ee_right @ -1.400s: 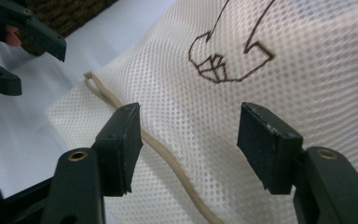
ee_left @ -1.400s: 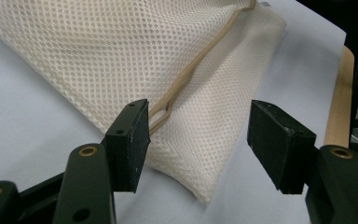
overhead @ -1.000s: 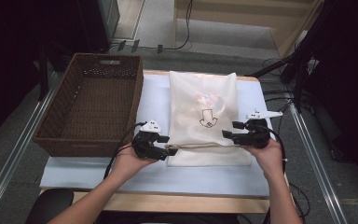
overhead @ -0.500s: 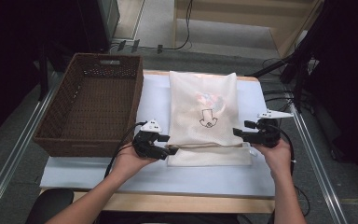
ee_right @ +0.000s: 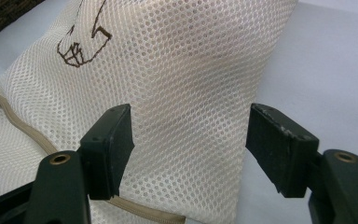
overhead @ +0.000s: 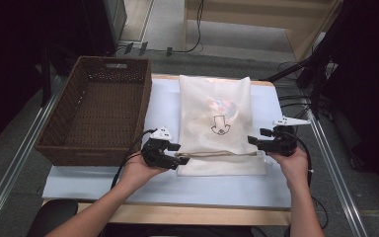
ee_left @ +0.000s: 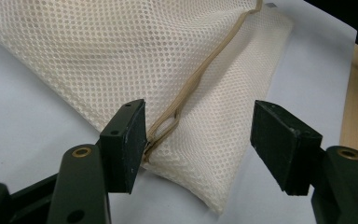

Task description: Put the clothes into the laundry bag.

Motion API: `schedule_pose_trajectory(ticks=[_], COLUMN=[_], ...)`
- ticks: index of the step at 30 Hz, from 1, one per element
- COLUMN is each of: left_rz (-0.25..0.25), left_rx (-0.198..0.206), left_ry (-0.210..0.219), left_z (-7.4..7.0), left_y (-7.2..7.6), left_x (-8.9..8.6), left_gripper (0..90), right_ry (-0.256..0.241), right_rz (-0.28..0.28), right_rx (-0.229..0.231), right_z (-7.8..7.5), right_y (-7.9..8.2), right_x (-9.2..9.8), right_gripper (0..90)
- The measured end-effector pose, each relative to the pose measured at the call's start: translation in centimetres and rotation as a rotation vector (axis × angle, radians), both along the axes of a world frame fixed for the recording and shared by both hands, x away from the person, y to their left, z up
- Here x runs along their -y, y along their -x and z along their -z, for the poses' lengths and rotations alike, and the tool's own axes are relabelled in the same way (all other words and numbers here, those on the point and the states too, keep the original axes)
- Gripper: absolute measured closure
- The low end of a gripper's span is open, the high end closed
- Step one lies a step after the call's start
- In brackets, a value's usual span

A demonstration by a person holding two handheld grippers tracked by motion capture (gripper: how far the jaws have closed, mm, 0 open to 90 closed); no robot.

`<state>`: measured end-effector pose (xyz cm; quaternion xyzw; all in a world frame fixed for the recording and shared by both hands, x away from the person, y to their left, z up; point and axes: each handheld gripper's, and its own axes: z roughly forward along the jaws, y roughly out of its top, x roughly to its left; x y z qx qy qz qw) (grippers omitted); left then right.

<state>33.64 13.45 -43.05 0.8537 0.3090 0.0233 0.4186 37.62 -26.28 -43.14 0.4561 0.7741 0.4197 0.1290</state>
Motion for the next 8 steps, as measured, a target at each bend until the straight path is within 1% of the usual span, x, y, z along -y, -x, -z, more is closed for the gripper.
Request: schedule_pose_trajectory(ticks=[1, 3, 6, 8], left_rz=[-0.005, -0.007, -0.005, -0.004], left_rx=[-0.004, -0.014, -0.011, -0.005], left_ry=[0.002, 0.024, 0.027, 0.018], left_z=[0.04, 0.12, 0.16, 0.26], left_y=[-0.06, -0.19, -0.22, -0.16], left_x=[-0.04, -0.13, -0.10, 0.00], left_gripper=[36.6, 36.3, 35.8, 35.3], right_ry=[0.000, 0.002, 0.004, 0.005], right_rz=[0.001, 0.001, 0.001, 0.000], right_rx=[0.000, 0.000, 0.001, 0.000], right_z=[0.02, 0.05, 0.07, 0.08], right_y=[0.00, -0.01, -0.03, -0.03], right_x=[-0.01, -0.02, 0.00, 0.04], right_gripper=[33.0, 33.0, 33.0, 32.8])
